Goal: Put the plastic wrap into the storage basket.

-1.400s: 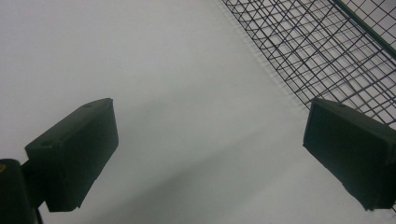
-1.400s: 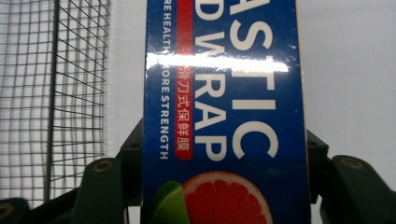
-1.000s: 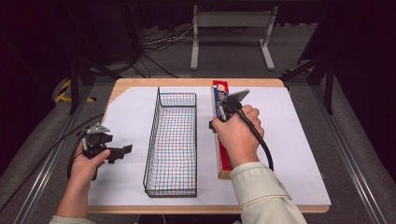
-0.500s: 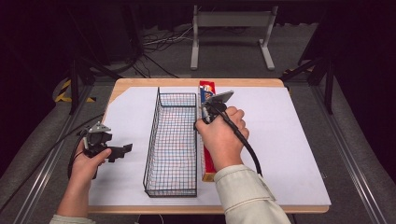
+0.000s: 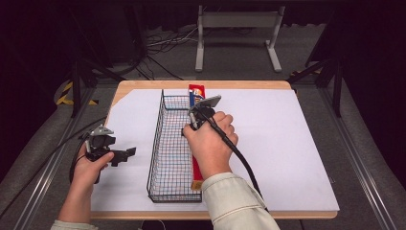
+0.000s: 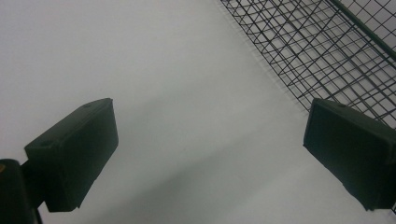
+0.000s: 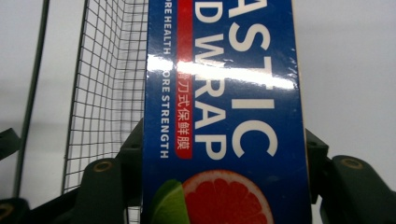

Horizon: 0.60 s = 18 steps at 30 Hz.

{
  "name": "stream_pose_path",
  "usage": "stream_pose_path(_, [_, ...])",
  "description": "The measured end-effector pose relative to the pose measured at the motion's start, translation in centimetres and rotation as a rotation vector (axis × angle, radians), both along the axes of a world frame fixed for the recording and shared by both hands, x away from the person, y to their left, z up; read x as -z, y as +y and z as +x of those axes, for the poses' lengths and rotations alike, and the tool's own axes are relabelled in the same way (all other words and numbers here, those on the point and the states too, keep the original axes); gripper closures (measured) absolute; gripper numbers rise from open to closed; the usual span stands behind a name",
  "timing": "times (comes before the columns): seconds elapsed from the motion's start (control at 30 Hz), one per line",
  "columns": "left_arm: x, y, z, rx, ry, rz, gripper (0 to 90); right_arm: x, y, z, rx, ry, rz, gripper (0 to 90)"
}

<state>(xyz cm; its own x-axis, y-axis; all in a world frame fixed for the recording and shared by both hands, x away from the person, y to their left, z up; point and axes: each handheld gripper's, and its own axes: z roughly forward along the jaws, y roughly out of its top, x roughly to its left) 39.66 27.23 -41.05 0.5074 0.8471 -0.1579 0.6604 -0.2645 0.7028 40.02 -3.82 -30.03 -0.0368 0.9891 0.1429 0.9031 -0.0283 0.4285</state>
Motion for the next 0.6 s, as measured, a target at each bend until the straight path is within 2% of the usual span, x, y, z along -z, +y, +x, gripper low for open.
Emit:
stream_pose_path(0.2, [-0.1, -0.1, 0.0, 0.005, -0.005, -0.003, 3.8, -0.2, 1.1, -0.1, 0.011, -0.018, 0.006, 40.5])
stream_pose_path(0.33, [0.0, -0.1, -0.1, 0.005, -0.004, -0.004, 3.8, -0.1, 1.8, -0.2, 0.022, -0.013, 0.024, 40.5])
stream_pose_path(0.6, [0.0, 0.0, 0.0, 0.001, -0.005, -0.005, 3.8, 0.6, 2.8, 0.0, 0.028, -0.029, 0.007, 40.5])
